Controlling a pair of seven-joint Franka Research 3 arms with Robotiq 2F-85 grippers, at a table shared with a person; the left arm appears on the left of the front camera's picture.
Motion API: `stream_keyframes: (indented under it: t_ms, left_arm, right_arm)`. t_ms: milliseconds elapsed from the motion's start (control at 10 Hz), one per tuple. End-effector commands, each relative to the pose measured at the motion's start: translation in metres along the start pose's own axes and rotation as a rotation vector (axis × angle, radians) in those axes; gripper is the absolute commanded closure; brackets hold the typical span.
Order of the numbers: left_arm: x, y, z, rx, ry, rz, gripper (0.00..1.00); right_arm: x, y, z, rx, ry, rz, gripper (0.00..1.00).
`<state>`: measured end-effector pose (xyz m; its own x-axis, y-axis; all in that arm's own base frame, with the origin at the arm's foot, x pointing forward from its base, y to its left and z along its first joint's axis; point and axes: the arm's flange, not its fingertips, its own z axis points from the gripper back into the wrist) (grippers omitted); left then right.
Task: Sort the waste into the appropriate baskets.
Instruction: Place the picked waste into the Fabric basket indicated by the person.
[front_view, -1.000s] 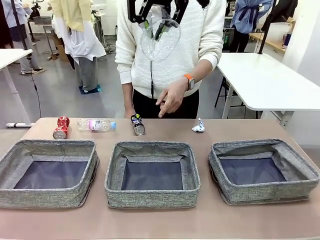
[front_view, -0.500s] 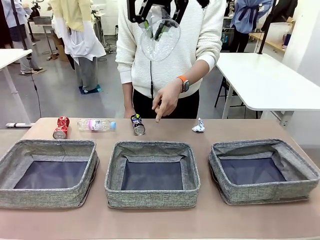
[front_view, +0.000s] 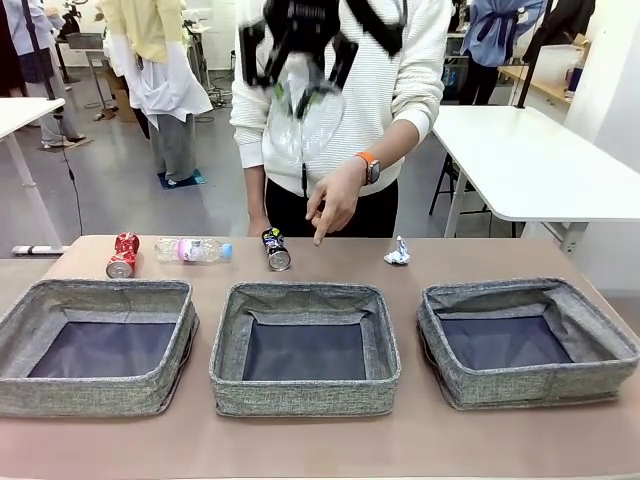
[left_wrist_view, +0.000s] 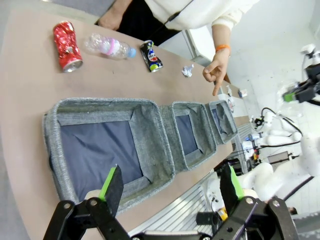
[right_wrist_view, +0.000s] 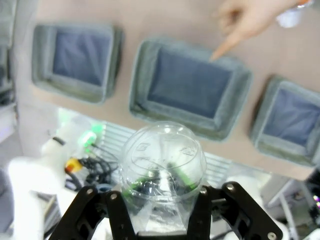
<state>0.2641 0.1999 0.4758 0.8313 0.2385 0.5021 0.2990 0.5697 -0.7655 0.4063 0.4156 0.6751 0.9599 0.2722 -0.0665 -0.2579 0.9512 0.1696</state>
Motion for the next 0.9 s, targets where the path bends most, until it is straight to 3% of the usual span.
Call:
stream_keyframes:
  t_ms: [0,100,400,800]
  left_arm:
    - [0.001,-0.001,0.000,-0.018,-0.015,-0.019,0.00]
    - [0.001,-0.001,0.000,-0.018,-0.015,-0.019,0.00]
    - [0.001,-0.001,0.000,-0.018,-0.015,-0.019,0.00]
    - [0.001,-0.001,0.000,-0.018,-0.015,-0.019,0.00]
  right_arm:
    - [-0.049,-0.032,-0.091,0.066,-0.033,-0.018,0.84]
    - [-0.046,-0.040,-0.121,0.163,0.051,0.077,0.84]
    - [-0.044,-0.067,-0.193,0.118,0.015,0.036,0.84]
    - [-0.041,-0.085,-0.204,0.168,-0.010,-0.012,0.84]
